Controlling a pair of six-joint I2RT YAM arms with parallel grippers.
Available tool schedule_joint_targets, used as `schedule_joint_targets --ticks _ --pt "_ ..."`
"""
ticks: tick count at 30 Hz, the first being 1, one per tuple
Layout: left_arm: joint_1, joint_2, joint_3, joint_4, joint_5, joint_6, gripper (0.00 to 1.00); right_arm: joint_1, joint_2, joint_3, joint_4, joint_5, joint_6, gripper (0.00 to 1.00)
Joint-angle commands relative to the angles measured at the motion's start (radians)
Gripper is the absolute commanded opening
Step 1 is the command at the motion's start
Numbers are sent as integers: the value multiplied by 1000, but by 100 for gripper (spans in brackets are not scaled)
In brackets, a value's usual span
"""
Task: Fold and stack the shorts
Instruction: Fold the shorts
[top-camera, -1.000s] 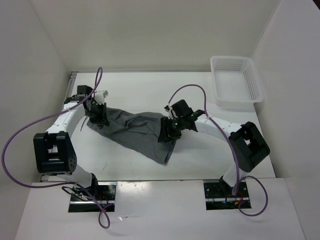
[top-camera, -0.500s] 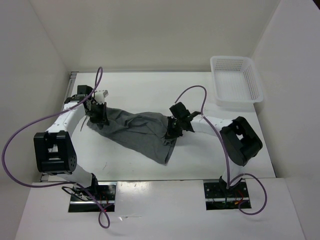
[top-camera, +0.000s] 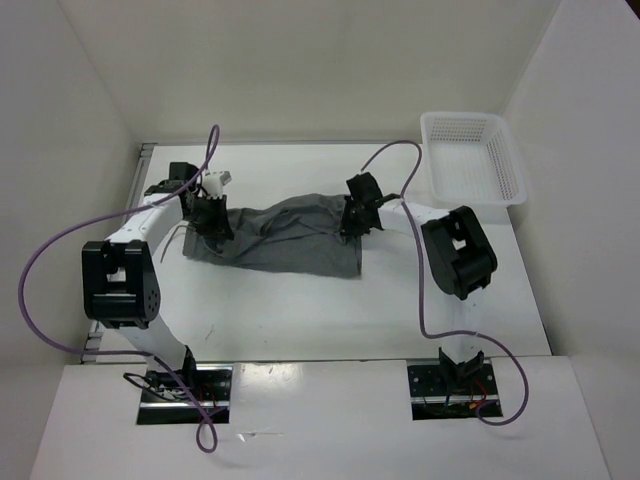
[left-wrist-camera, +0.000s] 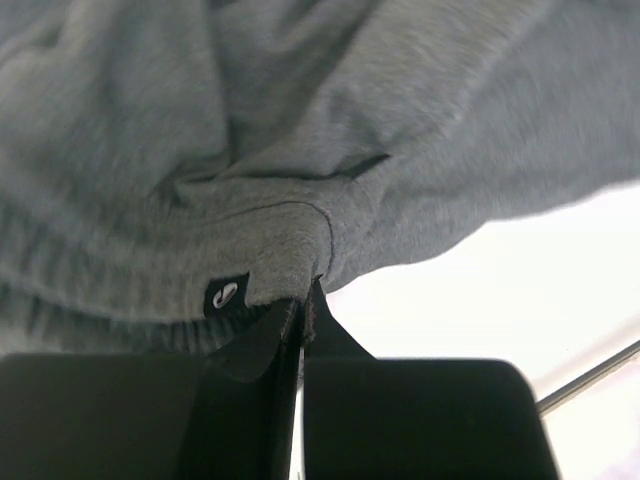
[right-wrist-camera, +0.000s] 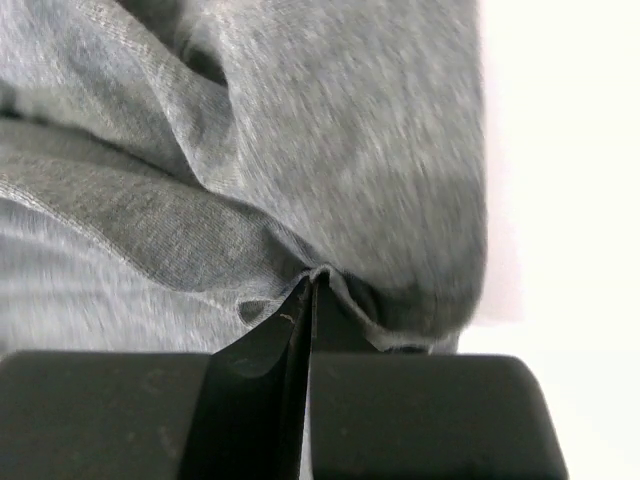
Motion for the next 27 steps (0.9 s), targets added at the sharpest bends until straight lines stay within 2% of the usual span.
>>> schedule_joint_targets --ticks 1,4,5,9,13,15,17,20,22,27 --pt "-12 56 84 91 82 5 1 -30 124 121 11 134 -104 0" --pt "-12 109 144 128 101 5 1 -30 202 255 34 147 -127 0" --pt "-12 135 185 128 72 5 1 -30 216 323 34 135 -150 0" --pt "-12 165 270 138 -28 5 0 -30 220 425 72 72 -277 0" --pt "29 165 360 61 -27 5 0 -65 134 425 59 -83 -422 0" --pt "60 153 409 -8 -13 5 0 -96 63 384 14 -202 -521 0" --pt "92 116 440 -35 -31 5 0 -110 -7 320 -21 -253 -589 0" --pt "103 36 369 -35 -116 5 0 -136 -49 231 -79 -333 -650 0" --pt "112 -16 263 -26 -171 5 0 -150 -63 168 -80 -342 -701 0" --pt "181 -50 184 -7 -192 5 0 -169 -86 115 -136 -385 -765 0"
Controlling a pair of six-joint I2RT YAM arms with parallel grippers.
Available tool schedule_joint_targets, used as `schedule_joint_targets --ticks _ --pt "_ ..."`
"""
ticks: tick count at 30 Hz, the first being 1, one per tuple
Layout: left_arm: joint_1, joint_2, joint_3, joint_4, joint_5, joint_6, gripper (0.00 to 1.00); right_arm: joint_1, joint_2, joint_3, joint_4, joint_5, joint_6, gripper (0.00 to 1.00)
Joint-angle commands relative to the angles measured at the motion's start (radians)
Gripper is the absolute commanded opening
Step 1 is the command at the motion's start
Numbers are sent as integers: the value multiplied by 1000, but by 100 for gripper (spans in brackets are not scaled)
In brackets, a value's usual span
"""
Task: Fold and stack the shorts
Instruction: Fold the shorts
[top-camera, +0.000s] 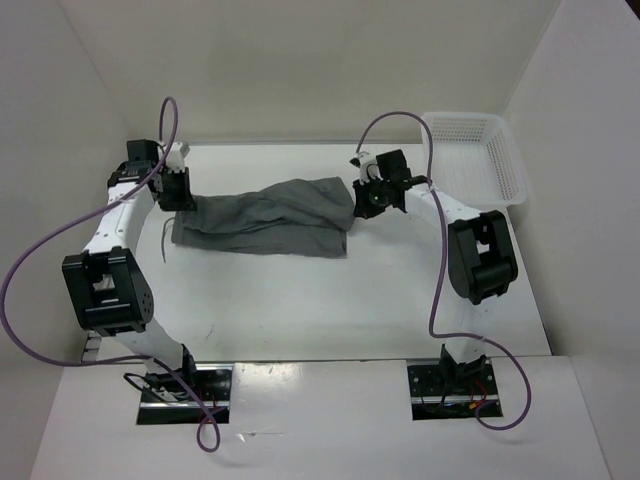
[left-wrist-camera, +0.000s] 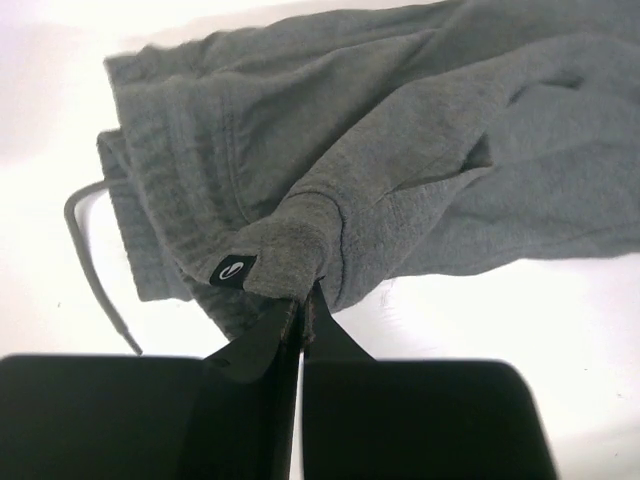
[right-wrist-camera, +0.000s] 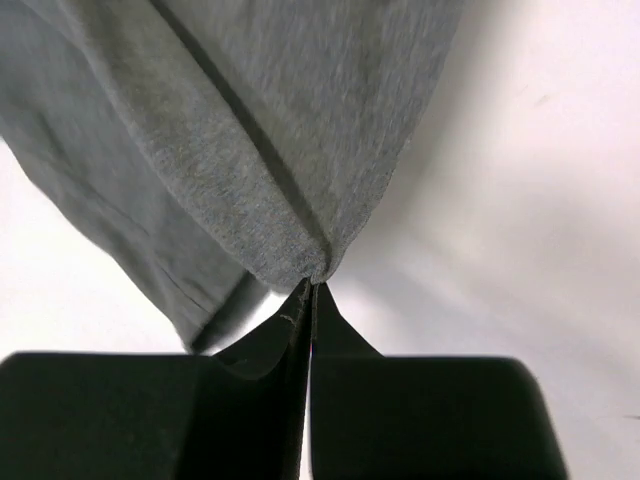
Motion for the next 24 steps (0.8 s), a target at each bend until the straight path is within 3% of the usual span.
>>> schedule_joint_targets --ticks 1,7,13,17,20,24 --pt "61 -38 -35 -7 -24 4 0 -18 -31 -40 -76 -65 -106 0" --pt "72 -56 -125 -36 -15 4 0 -18 -53 -88 -78 -84 -96 0" --pt "72 89 208 -3 120 4 0 -48 55 185 -15 -86 97 0" --pt "84 159 359 189 180 4 0 -48 166 434 -5 -8 239 0" --pt "93 185 384 277 171 4 0 -48 206 558 8 14 282 0" --pt "93 153 302 171 219 4 0 -48 173 457 -1 -61 233 0"
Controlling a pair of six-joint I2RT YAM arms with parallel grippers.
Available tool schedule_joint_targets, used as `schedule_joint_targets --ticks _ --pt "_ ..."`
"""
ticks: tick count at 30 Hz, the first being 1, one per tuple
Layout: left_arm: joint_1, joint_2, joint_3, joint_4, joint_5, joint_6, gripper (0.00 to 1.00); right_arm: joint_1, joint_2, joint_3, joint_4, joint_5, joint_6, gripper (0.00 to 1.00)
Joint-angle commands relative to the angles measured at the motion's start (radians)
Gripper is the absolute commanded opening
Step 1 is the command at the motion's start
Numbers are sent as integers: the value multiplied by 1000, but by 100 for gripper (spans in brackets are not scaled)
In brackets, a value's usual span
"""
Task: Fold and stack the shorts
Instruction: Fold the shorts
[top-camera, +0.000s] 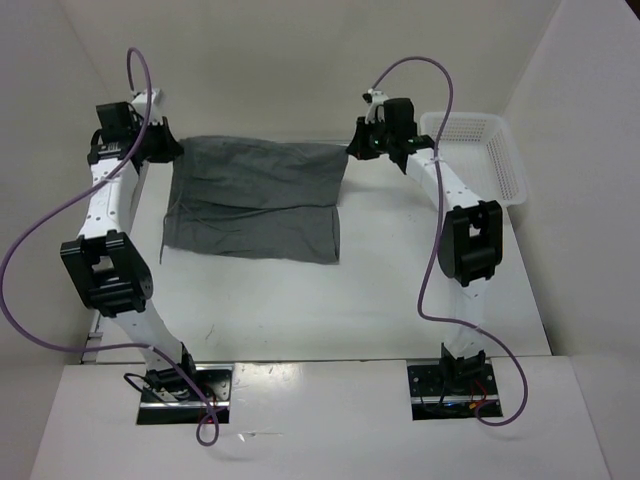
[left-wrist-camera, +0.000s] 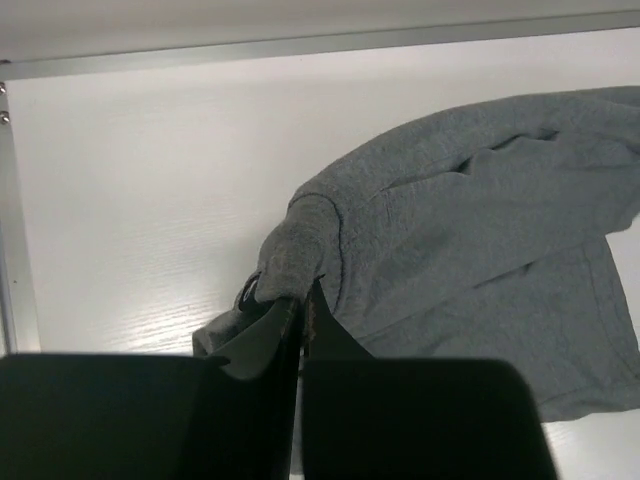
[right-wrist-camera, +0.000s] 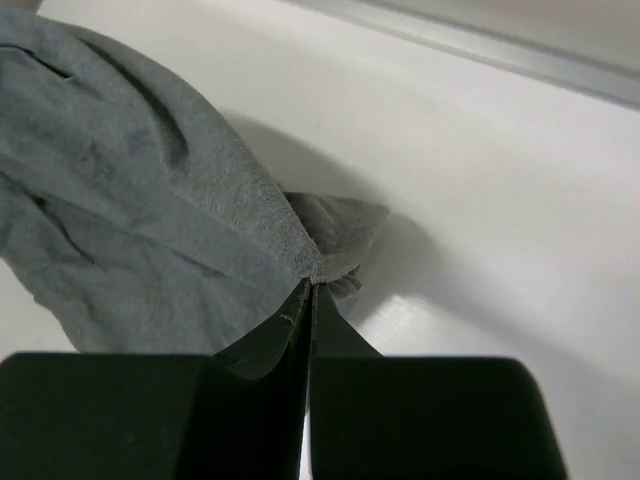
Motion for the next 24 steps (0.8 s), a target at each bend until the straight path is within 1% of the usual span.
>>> schedule_joint_targets --ticks 1,2,4,5,6,7,9,10,12,13,14,15,17,20,22,23,24 --pt "8 -35 -151 -5 56 5 0 -1 -32 -82 1 -53 -4 0" --pt "8 -61 -210 -5 41 5 0 -1 -66 -152 1 -64 -16 0" --pt "8 -139 -320 20 -5 5 0 -1 -94 -208 1 -113 -53 0" --pt "8 -183 -403 35 -15 5 0 -1 -104 -242 -11 -140 -75 0" --pt "30 -204 -427 35 -15 5 0 9 -129 -256 -38 -172 -107 0" --pt "42 -222 -442 2 17 5 0 21 -143 -267 -60 -230 -195 0" --pt "82 -262 -464 -51 62 5 0 34 -186 -317 -114 -269 -246 0" --pt "91 -271 -464 -118 77 5 0 34 -200 -343 -126 -306 -269 0" --pt "103 -284 -499 -158 67 5 0 46 -239 -430 -157 -306 -302 0" --pt "116 -284 -534 -146 35 5 0 61 -253 -460 -167 -306 -328 0" --pt "116 -293 -545 -135 34 5 0 71 -266 -513 -180 -306 -375 0" --pt "139 -293 -545 -125 24 5 0 71 -287 -533 -200 -321 -394 0" --pt "149 -281 -533 -125 37 5 0 71 -301 -560 -212 -334 -420 0" --pt "150 -280 -478 -176 83 5 1 71 -327 -537 -241 -334 -448 0" --pt "150 -280 -453 -233 109 5 5 71 -338 -526 -297 -386 -473 0" --pt "150 -280 -453 -273 109 5 5 83 -350 -526 -309 -438 -474 0" --pt "150 -294 -453 -273 87 5 6 92 -359 -538 -309 -453 -474 0"
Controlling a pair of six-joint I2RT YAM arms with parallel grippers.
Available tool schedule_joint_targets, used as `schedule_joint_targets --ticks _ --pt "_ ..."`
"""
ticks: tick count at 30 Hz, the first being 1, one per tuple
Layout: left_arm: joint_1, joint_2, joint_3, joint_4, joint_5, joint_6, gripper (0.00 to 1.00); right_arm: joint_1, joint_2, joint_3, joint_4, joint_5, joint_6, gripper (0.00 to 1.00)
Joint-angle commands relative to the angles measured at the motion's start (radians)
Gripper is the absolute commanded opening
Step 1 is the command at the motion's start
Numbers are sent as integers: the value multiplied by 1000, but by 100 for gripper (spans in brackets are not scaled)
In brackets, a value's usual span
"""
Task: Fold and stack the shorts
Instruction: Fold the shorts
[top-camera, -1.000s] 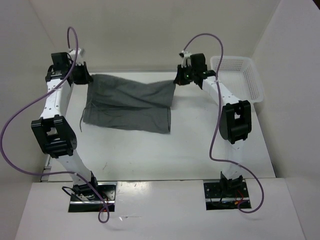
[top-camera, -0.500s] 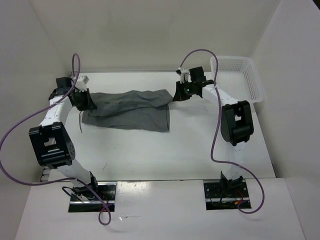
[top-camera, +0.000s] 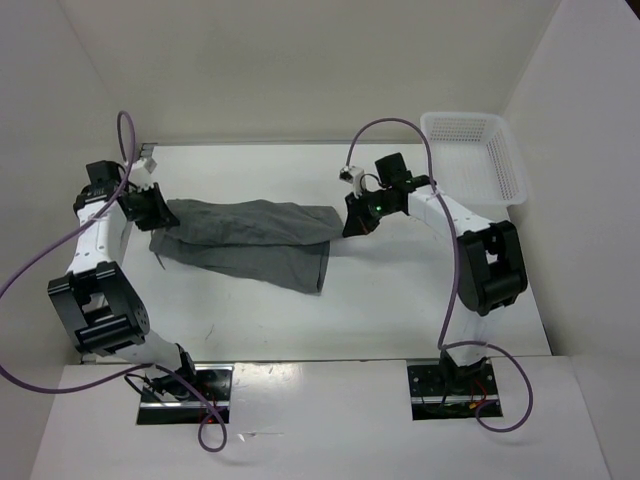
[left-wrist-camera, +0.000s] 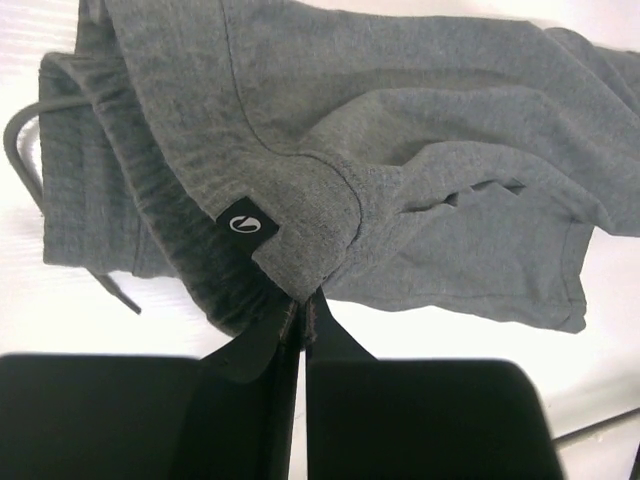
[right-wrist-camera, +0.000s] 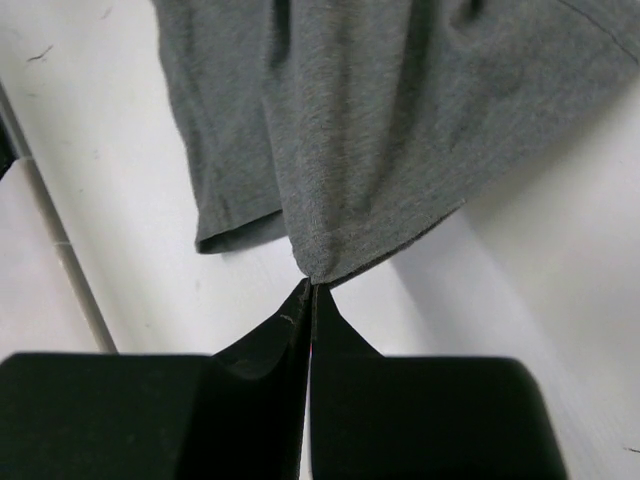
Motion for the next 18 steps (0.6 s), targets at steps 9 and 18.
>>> schedule_joint_targets --ticks 9,18 --pt "14 -46 -182 79 -262 4 11 267 -192 -202 -52 -146 -67 1" --pt "23 -66 -147 13 -304 4 63 270 -179 -247 -138 83 -182 64"
